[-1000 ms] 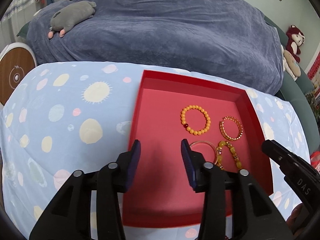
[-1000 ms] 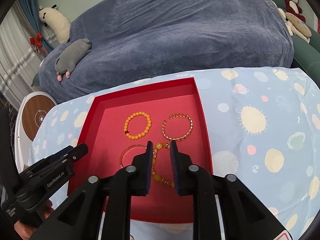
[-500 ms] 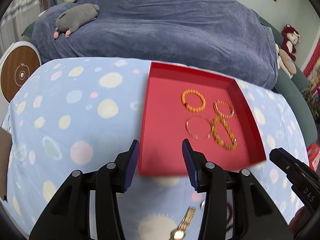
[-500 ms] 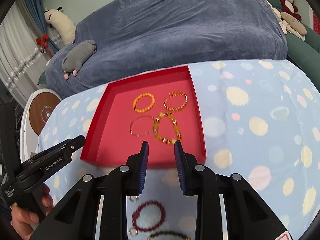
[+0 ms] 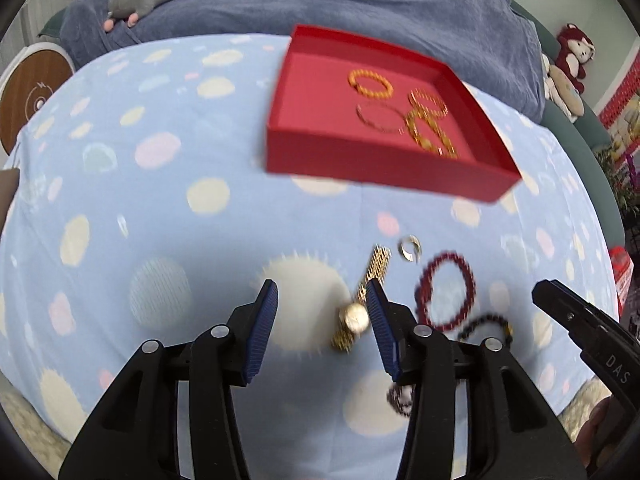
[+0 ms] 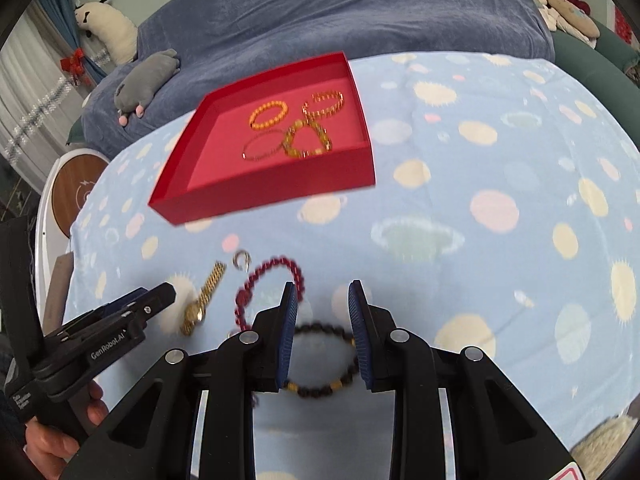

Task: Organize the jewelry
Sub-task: 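Grasp the gold watch with the left gripper while the right gripper approaches the dark red bead bracelet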

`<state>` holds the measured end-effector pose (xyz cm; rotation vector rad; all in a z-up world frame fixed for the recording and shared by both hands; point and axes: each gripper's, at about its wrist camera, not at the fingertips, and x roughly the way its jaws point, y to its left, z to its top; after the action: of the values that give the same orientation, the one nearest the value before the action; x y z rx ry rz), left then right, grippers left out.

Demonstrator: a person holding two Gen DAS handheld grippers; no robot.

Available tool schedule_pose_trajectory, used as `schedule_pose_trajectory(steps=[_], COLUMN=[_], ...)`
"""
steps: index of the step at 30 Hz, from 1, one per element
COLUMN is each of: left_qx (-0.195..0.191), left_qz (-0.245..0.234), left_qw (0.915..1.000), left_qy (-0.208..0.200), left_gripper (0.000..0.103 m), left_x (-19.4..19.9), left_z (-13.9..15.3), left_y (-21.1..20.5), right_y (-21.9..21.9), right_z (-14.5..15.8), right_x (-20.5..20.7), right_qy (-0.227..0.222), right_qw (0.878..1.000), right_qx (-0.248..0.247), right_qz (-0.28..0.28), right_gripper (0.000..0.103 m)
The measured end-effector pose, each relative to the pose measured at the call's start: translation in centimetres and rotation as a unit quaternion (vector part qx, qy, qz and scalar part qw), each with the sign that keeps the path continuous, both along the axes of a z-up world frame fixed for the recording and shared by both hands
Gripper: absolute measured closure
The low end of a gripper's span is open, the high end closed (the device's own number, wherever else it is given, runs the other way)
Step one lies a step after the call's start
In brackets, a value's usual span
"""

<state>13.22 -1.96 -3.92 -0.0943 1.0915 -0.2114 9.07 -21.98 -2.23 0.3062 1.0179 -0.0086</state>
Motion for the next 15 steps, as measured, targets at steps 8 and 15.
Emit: schedule_pose_trajectory(steps=[8,15], left_qx=[0.035,0.059], left_qz=[-0.021,-0.020], left_qw=[0.9992,0.9979], left_qy=[0.000,-0.016], left_gripper=[0.054,0.081], left_x=[-1.5,-1.1], left_z=[-2.1,-2.1], left_y=[-2.1,-2.4], right_y=[0.3,1.1], right_z=[-1.4,-1.9], right_x=[-2.0,-1.8], right_qy=[0.021,0.025], right_qw=[1.000,1.000], right_qx=[0.007,0.009], right_qz=[0.000,0.010], right_gripper=[0.076,0.076])
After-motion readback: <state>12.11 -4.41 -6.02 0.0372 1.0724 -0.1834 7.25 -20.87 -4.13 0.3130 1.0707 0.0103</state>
